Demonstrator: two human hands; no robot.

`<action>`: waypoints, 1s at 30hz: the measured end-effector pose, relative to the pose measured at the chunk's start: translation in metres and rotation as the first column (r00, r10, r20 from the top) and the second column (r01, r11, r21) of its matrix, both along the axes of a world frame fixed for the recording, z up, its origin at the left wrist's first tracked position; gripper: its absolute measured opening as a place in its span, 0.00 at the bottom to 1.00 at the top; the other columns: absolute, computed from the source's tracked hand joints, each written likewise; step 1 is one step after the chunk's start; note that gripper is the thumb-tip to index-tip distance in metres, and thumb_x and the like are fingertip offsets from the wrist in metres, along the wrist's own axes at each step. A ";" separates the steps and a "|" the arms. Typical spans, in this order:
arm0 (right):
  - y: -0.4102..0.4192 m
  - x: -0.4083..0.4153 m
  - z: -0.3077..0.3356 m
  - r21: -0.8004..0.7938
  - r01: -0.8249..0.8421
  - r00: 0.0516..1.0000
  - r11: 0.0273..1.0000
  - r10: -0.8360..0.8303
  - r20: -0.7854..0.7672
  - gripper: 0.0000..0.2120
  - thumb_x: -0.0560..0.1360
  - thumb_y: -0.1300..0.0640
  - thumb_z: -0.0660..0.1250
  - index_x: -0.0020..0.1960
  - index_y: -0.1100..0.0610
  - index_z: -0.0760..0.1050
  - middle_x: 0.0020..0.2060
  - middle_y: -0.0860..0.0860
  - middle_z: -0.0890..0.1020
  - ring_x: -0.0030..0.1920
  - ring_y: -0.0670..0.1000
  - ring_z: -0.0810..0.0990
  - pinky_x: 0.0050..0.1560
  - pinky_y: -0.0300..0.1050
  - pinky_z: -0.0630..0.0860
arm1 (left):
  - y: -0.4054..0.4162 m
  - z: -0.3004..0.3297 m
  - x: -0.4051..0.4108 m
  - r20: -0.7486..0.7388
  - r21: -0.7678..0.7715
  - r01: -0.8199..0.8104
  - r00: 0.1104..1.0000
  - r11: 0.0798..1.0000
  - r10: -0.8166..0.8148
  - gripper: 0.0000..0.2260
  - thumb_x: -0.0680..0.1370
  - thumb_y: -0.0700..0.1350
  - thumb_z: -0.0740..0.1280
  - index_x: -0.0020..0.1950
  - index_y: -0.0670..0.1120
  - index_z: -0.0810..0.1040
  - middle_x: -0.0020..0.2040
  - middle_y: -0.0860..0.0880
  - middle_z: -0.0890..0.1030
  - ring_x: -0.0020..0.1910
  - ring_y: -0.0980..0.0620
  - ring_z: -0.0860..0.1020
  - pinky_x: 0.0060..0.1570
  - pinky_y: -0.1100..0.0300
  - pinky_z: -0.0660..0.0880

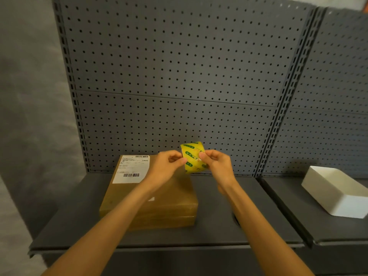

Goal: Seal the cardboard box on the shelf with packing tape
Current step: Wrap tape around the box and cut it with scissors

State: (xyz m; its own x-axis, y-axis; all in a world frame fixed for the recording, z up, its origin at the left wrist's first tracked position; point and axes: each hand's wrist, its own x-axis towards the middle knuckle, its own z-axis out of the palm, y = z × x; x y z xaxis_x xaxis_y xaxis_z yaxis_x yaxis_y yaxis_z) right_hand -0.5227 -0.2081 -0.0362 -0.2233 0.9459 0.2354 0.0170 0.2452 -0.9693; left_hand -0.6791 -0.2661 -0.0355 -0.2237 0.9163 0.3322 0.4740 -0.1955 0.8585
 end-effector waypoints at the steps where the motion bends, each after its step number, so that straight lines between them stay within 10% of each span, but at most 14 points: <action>1: 0.001 -0.004 -0.001 -0.002 -0.011 1.000 1.000 0.011 -0.002 0.05 0.76 0.59 0.67 0.47 0.59 0.80 0.40 0.52 0.84 0.40 0.47 0.83 0.42 0.38 0.79 | 0.004 0.001 -0.005 0.016 -0.002 -0.013 1.000 1.000 0.013 0.05 0.76 0.44 0.68 0.50 0.46 0.82 0.46 0.51 0.82 0.45 0.57 0.78 0.45 0.71 0.71; 9: 0.008 -0.007 0.003 0.217 -0.013 0.901 0.976 -0.082 0.426 0.16 0.70 0.48 0.73 0.52 0.57 0.79 0.49 0.50 0.83 0.50 0.45 0.80 0.48 0.34 0.75 | 0.026 0.026 -0.034 0.150 -0.071 0.059 0.988 0.996 -0.048 0.04 0.77 0.44 0.66 0.47 0.48 0.81 0.44 0.50 0.82 0.45 0.54 0.79 0.46 0.62 0.75; 16: 0.010 -0.011 0.012 0.238 -0.300 0.794 0.924 0.104 0.600 0.50 0.62 0.51 0.79 0.76 0.44 0.53 0.73 0.40 0.58 0.72 0.39 0.55 0.69 0.37 0.56 | 0.035 0.038 -0.051 0.097 -0.169 0.205 0.977 0.964 -0.191 0.05 0.77 0.45 0.66 0.46 0.49 0.82 0.42 0.52 0.82 0.41 0.58 0.79 0.42 0.66 0.73; 30: 0.008 -0.027 0.000 0.426 0.032 0.851 0.904 -0.248 0.462 0.31 0.62 0.43 0.78 0.55 0.52 0.66 0.48 0.45 0.71 0.46 0.40 0.71 0.40 0.33 0.69 | 0.060 0.010 -0.056 0.213 -0.187 0.155 0.970 0.970 -0.114 0.16 0.78 0.60 0.59 0.54 0.50 0.78 0.52 0.51 0.81 0.54 0.52 0.79 0.59 0.54 0.74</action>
